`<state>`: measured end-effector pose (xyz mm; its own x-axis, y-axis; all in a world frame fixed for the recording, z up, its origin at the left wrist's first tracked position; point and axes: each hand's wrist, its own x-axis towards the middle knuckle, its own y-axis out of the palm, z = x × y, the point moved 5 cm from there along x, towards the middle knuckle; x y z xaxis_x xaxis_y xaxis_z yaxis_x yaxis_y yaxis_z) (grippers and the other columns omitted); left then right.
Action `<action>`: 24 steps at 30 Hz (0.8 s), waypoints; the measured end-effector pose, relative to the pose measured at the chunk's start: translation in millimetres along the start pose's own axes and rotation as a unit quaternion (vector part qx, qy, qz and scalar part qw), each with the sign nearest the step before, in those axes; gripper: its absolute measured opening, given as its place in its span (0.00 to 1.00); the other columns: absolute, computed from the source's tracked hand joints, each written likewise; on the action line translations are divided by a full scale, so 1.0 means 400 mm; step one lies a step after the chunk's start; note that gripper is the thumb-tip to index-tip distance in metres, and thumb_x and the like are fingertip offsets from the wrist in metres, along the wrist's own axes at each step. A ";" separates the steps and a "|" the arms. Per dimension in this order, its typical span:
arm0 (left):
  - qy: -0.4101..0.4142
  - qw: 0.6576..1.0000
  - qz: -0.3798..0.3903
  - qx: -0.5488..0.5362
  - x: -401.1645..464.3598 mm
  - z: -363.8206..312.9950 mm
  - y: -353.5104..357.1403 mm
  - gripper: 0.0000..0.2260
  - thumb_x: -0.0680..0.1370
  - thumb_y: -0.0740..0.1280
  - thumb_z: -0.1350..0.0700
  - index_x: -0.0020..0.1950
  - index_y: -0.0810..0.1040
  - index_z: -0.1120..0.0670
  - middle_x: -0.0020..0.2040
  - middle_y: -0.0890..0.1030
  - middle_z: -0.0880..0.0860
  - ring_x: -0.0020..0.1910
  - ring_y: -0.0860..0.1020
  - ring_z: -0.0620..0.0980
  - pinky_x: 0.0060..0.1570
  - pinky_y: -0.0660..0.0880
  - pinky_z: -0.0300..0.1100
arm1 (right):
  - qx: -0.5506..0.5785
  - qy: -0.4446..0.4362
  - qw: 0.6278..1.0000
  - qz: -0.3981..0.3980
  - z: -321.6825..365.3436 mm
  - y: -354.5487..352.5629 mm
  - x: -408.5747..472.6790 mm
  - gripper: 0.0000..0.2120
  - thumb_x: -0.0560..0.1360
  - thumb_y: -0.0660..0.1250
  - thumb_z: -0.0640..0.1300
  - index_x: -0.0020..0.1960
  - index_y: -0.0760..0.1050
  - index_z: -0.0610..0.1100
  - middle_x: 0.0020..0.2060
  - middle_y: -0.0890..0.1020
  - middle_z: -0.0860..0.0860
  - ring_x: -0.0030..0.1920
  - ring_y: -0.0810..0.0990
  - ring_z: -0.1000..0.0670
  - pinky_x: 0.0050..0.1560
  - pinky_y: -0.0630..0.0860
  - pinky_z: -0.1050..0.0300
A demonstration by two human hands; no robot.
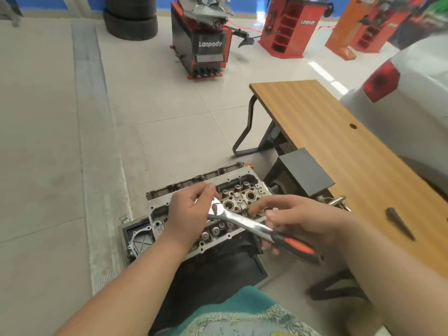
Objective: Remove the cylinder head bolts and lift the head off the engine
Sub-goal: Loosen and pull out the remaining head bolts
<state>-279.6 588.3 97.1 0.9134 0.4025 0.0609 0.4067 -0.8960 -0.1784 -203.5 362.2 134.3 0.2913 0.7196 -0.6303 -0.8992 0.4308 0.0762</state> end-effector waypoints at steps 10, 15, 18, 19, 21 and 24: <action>-0.019 0.997 -0.069 0.042 -0.006 0.004 -0.015 0.18 0.83 0.61 0.43 0.40 0.83 0.48 0.26 0.73 0.43 0.26 0.71 0.41 0.26 0.66 0.30 | 0.309 -0.278 0.804 -0.426 -0.205 0.118 -0.140 0.10 0.78 0.66 0.44 0.54 0.84 0.42 0.53 0.85 0.36 0.52 0.87 0.35 0.42 0.86 0.46; -0.061 0.997 -0.049 -0.003 -0.015 0.003 0.004 0.16 0.82 0.64 0.45 0.40 0.84 0.51 0.27 0.72 0.43 0.24 0.70 0.40 0.24 0.66 0.30 | 0.296 -0.249 0.742 -0.547 -0.222 0.178 -0.116 0.11 0.81 0.64 0.47 0.46 0.84 0.46 0.47 0.86 0.44 0.50 0.87 0.45 0.46 0.85 0.50; -0.153 0.981 0.046 -0.111 -0.007 0.012 0.006 0.13 0.75 0.69 0.48 0.40 0.85 0.56 0.36 0.78 0.53 0.35 0.75 0.49 0.33 0.73 0.44 | 0.298 -0.233 0.710 -0.594 -0.189 0.139 -0.107 0.13 0.84 0.63 0.46 0.44 0.83 0.50 0.41 0.85 0.48 0.44 0.86 0.50 0.38 0.83 0.58; -0.175 0.971 0.086 -0.137 -0.003 0.012 0.005 0.12 0.74 0.70 0.50 0.41 0.86 0.58 0.38 0.80 0.55 0.37 0.76 0.51 0.34 0.72 0.47 | 0.297 -0.235 0.695 -0.611 -0.180 0.125 -0.104 0.14 0.84 0.63 0.46 0.43 0.83 0.51 0.40 0.84 0.48 0.42 0.86 0.50 0.38 0.83 0.59; -0.184 0.963 0.133 -0.143 0.001 0.010 -0.002 0.12 0.76 0.68 0.54 0.43 0.88 0.60 0.42 0.83 0.58 0.38 0.78 0.52 0.32 0.73 0.46 | 0.288 -0.243 0.669 -0.641 -0.164 0.115 -0.096 0.14 0.82 0.64 0.49 0.41 0.82 0.49 0.38 0.82 0.47 0.40 0.84 0.50 0.38 0.83 0.58; -0.180 0.966 0.121 -0.141 -0.003 0.010 -0.008 0.13 0.76 0.67 0.53 0.44 0.89 0.59 0.45 0.83 0.58 0.38 0.78 0.52 0.31 0.73 0.45 | 0.296 -0.259 0.626 -0.673 -0.157 0.118 -0.084 0.16 0.79 0.63 0.55 0.38 0.80 0.49 0.36 0.81 0.46 0.39 0.83 0.47 0.39 0.83 0.56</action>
<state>-282.0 591.5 93.4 0.9376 0.1682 -0.3044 0.2167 -0.9671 0.1330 -276.4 324.1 110.5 0.8599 -0.4991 -0.1067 0.5093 0.8529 0.1149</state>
